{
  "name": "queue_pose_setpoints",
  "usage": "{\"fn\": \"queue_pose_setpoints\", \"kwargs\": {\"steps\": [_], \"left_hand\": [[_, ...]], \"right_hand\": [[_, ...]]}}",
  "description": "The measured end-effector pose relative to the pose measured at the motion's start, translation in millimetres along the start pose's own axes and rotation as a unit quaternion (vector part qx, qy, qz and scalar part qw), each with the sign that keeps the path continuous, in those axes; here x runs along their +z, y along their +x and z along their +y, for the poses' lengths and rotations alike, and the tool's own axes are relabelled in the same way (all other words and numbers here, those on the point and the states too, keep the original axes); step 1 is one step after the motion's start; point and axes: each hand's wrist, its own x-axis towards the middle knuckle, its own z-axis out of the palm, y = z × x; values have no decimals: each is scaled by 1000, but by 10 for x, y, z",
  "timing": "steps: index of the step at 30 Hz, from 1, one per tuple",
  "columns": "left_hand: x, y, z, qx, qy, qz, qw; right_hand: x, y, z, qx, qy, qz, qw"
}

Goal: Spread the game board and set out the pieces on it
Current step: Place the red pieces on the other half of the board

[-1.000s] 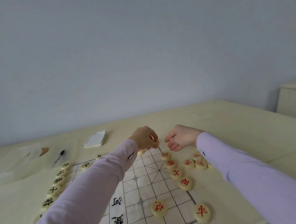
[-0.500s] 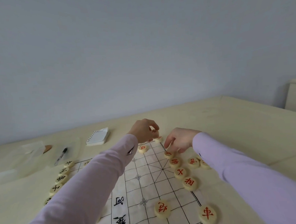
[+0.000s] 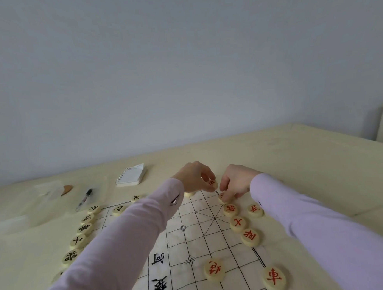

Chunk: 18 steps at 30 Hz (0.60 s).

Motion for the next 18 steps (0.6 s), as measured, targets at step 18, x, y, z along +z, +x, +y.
{"fn": "queue_pose_setpoints", "kwargs": {"steps": [18], "left_hand": [[35, 6, 22, 15, 1, -66, 998]], "right_hand": [[22, 85, 163, 28, 69, 19, 997]]}}
